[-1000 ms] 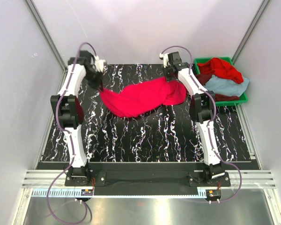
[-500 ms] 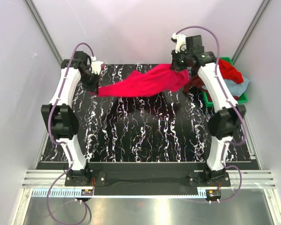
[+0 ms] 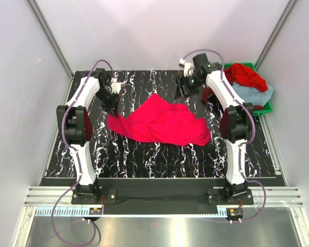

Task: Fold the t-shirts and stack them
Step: Flatten the tshirt out

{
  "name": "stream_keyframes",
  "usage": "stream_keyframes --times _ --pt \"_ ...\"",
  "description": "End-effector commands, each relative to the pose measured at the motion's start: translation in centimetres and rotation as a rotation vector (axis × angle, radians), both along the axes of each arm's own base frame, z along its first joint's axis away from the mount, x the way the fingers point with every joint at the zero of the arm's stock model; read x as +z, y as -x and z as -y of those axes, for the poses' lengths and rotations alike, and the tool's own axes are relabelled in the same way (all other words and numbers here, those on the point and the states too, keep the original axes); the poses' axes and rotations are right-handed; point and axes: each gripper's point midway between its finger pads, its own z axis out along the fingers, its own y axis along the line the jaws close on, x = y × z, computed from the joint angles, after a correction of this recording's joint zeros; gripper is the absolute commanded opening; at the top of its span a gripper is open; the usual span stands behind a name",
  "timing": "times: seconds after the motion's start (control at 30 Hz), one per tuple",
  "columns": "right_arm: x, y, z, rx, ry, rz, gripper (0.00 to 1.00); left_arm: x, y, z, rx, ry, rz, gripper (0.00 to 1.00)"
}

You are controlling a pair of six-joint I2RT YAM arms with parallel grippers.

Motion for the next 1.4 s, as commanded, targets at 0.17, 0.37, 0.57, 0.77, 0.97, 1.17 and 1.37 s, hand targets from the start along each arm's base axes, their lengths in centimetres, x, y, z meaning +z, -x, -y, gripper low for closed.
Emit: stream_keyframes --times 0.17,0.37,0.57,0.77,0.97,1.17,1.37 --pt "1.7 -8.2 -1.0 -0.019 -0.013 0.213 0.73 1.1 -2.3 1.1 0.011 0.037 0.067 0.0" --pt "-5.0 -7.3 0.0 -0.001 0.073 0.093 0.73 1.4 -2.6 1.3 0.005 0.036 0.083 0.0" --pt "-8.0 -6.1 1.1 0.002 0.132 0.027 0.72 1.5 -2.5 1.2 0.005 0.027 0.087 0.0" --pt "-10.1 -6.0 2.1 -0.009 0.196 0.004 0.67 1.5 -2.6 1.4 0.009 0.034 0.087 0.0" --pt "-10.3 -6.5 2.0 -0.018 0.193 0.015 0.24 1.4 -2.7 1.5 0.004 0.031 0.087 0.0" --pt "-8.4 -7.6 1.7 -0.018 0.184 0.073 0.0 1.4 -3.0 1.5 0.005 0.027 0.095 0.0" --pt "-2.1 -10.5 1.7 -0.041 0.164 0.256 0.0 1.3 -3.2 1.6 0.007 0.029 0.095 0.0"
